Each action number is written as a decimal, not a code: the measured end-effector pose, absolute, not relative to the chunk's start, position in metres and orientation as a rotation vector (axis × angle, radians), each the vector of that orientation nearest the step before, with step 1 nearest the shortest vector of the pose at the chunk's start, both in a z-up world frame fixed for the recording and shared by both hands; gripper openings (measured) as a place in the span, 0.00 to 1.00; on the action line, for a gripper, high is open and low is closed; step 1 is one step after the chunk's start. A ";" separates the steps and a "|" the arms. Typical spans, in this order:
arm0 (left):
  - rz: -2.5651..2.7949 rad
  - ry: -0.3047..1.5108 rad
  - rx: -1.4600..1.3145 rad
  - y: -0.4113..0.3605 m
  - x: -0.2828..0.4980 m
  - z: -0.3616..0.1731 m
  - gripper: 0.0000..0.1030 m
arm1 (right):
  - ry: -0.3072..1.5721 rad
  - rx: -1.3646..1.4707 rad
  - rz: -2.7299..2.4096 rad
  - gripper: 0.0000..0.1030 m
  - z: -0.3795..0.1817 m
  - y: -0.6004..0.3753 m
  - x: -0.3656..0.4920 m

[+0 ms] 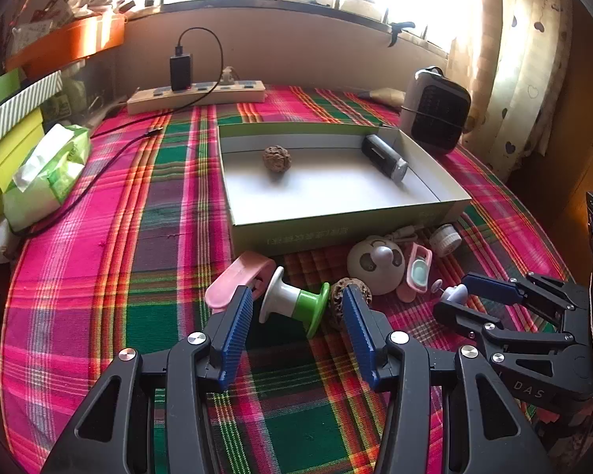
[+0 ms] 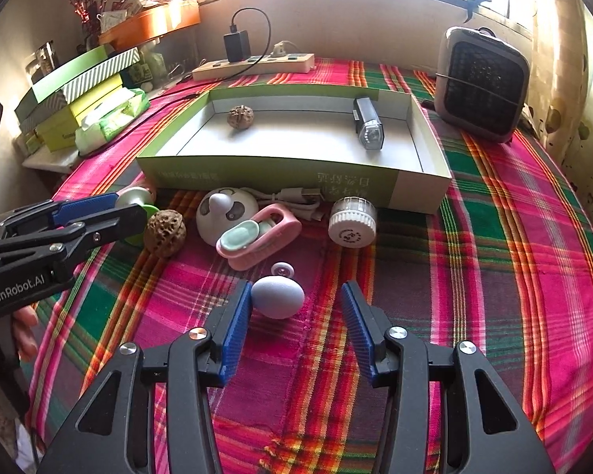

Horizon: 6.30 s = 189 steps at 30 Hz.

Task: Organize objects
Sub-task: 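Close left tool on white-green spool while right tool closes on white egg, then lift spool with left tool while right tool carries white egg over box, then open right tool releasing egg into box while left tool releases spool there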

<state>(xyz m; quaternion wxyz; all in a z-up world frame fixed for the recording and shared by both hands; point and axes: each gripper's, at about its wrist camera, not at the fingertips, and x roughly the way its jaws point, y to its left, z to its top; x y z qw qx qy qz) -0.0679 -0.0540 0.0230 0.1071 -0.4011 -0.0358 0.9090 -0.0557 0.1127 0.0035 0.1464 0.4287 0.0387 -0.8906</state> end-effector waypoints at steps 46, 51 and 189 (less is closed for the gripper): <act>2.688 -0.126 -1.214 -0.054 -0.072 0.019 0.30 | 0.112 1.223 -2.558 0.26 0.006 0.113 -0.054; 2.694 -0.129 -1.213 -0.055 -0.071 0.019 0.30 | 0.111 1.218 -2.558 0.26 0.007 0.114 -0.055; 2.696 -0.049 -1.230 -0.042 -0.196 0.018 0.31 | 0.201 1.302 -2.469 0.27 0.015 0.066 -0.253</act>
